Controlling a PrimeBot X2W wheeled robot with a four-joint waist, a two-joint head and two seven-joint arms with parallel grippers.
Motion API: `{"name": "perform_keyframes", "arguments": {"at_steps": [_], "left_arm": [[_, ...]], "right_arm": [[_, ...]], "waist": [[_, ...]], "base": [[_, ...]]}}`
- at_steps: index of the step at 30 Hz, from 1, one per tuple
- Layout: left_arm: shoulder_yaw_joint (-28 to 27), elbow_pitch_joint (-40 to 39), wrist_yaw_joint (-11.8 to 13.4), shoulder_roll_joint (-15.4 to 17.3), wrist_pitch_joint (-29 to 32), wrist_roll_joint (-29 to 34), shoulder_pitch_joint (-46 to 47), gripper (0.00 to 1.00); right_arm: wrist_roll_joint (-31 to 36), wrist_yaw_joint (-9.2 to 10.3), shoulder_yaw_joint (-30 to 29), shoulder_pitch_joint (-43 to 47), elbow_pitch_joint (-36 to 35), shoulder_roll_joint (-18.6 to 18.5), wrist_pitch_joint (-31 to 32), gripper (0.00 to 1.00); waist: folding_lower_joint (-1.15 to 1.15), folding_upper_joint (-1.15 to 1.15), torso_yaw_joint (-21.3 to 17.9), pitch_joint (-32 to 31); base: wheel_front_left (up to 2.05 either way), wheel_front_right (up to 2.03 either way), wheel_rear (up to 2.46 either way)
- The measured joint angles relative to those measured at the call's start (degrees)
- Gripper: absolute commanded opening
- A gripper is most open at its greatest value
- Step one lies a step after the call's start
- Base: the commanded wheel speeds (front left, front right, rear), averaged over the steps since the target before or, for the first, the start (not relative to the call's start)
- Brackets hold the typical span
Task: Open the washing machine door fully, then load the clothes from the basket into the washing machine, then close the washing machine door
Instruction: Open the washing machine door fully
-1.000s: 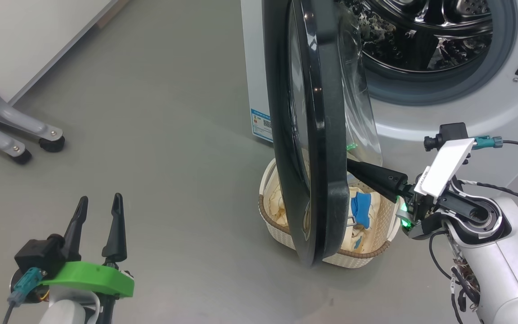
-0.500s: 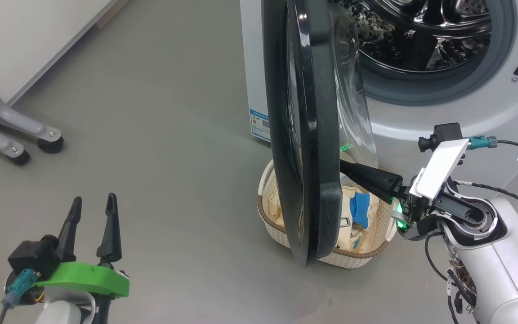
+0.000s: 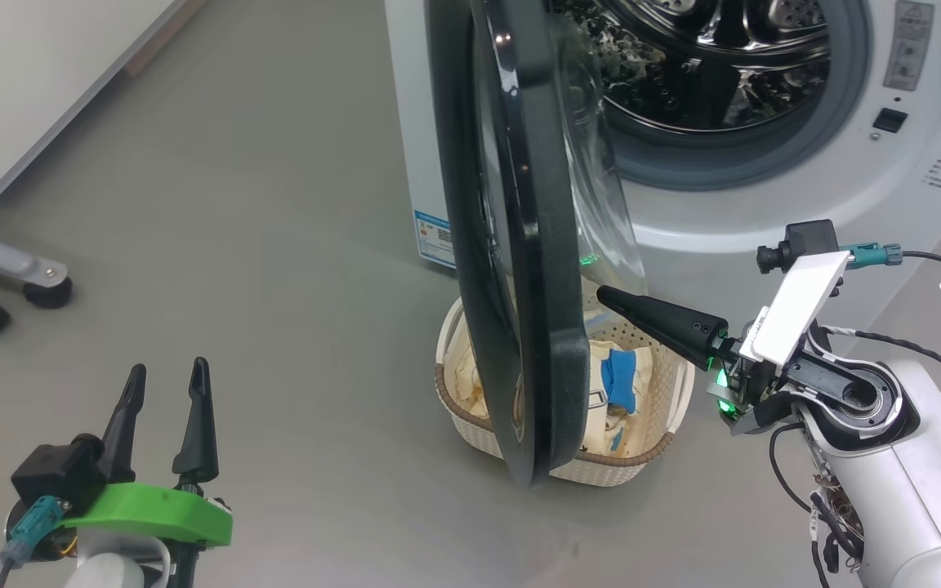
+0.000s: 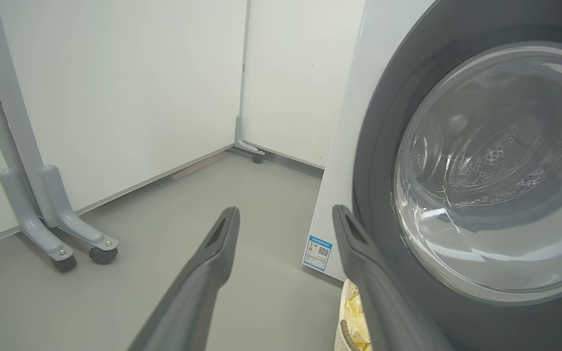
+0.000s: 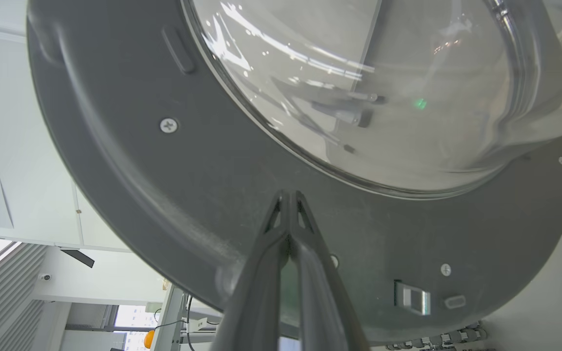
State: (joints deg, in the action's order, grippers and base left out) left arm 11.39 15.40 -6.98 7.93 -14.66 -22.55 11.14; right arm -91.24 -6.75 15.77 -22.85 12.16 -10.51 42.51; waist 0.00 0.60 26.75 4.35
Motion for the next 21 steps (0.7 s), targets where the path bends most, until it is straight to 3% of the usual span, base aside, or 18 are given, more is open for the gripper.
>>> {"name": "perform_keyframes", "arguments": {"at_steps": [1,2,3,5,6,7,21], "left_arm": [[0.0,-0.1,0.0,0.0,0.0,0.0,0.0,1.00],[0.1,-0.1,0.0,0.0,0.0,0.0,0.0,1.00],[0.2,-0.1,0.0,0.1,0.0,0.0,0.0,1.00],[0.3,-0.2,0.0,0.2,0.0,0.0,0.0,1.00],[0.3,-0.2,0.0,0.2,0.0,0.0,0.0,1.00],[0.3,-0.2,0.0,0.3,0.0,0.0,0.0,1.00],[0.1,-0.4,0.0,0.9,0.0,0.0,-0.8,1.00]], "right_arm": [[0.1,0.00,0.0,0.1,-0.1,0.0,-0.3,0.00],[0.3,0.00,0.0,0.2,-0.4,-0.1,-0.5,0.10],[0.7,0.00,-0.1,0.3,-0.7,-0.1,-0.5,0.31],[1.1,0.00,-0.1,0.3,-1.4,-0.2,-0.9,0.50],[1.2,0.00,-0.2,0.3,-1.9,-0.2,-1.3,0.84],[1.2,0.00,-0.3,0.3,-2.3,-0.2,-1.5,1.00],[9.0,0.00,-1.3,1.9,-8.2,-2.0,-8.3,1.00]], "waist": [[0.00,0.00,-0.4,-0.1],[0.00,0.00,-0.8,-0.1],[0.00,0.00,-1.2,-0.2],[0.00,0.00,-2.1,-0.4],[0.00,0.00,-2.6,-0.5],[0.00,0.00,-3.0,-0.6],[0.00,0.00,-10.9,-1.6]], "base": [[0.00,0.00,0.00],[0.00,0.00,0.00],[0.00,0.00,0.00],[0.00,0.00,0.00],[0.00,0.00,0.00],[0.00,0.00,0.00],[0.00,0.00,0.00]]}}
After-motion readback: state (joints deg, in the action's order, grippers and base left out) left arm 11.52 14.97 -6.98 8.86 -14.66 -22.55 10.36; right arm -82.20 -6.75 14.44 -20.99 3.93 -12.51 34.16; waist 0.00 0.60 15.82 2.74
